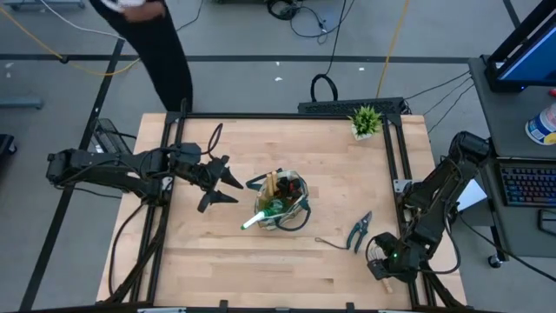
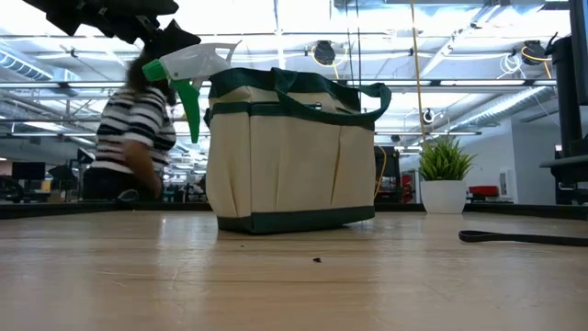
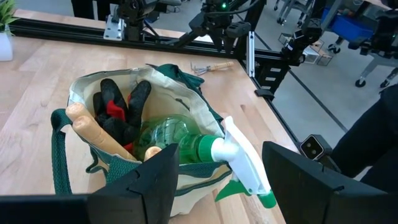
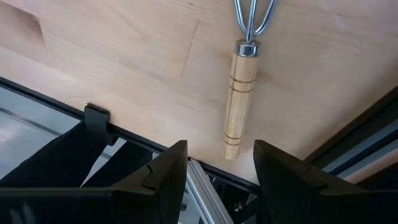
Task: Pick & Place Garden tools in Gardening bag
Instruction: Put the hand rake into the gardening bag
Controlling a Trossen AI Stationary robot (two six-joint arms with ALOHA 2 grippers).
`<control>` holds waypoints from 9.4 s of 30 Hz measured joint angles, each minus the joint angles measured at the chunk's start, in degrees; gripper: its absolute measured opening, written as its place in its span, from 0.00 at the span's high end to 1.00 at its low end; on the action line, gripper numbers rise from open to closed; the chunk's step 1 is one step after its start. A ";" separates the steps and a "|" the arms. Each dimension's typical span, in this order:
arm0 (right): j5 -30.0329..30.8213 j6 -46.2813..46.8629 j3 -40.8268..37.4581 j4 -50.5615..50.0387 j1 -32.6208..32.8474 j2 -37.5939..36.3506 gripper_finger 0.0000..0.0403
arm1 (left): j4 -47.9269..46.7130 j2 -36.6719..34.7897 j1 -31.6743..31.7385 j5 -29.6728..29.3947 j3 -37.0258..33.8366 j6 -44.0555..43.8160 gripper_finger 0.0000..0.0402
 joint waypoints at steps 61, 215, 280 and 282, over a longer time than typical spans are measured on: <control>-1.09 -0.85 0.92 -4.48 -0.42 5.85 0.56 | 0.07 0.00 0.00 0.12 -0.02 0.42 0.41; -17.53 -82.54 1.01 53.08 -53.30 0.99 0.86 | 12.71 0.09 -0.06 -0.96 0.02 -16.56 0.41; 35.19 -229.69 16.96 49.18 -52.79 10.22 0.86 | 19.41 22.45 -0.80 -19.82 14.71 -61.09 0.41; 35.13 -229.64 16.96 49.17 -52.41 10.22 0.86 | 19.43 22.49 -0.72 -19.39 14.71 -61.07 0.41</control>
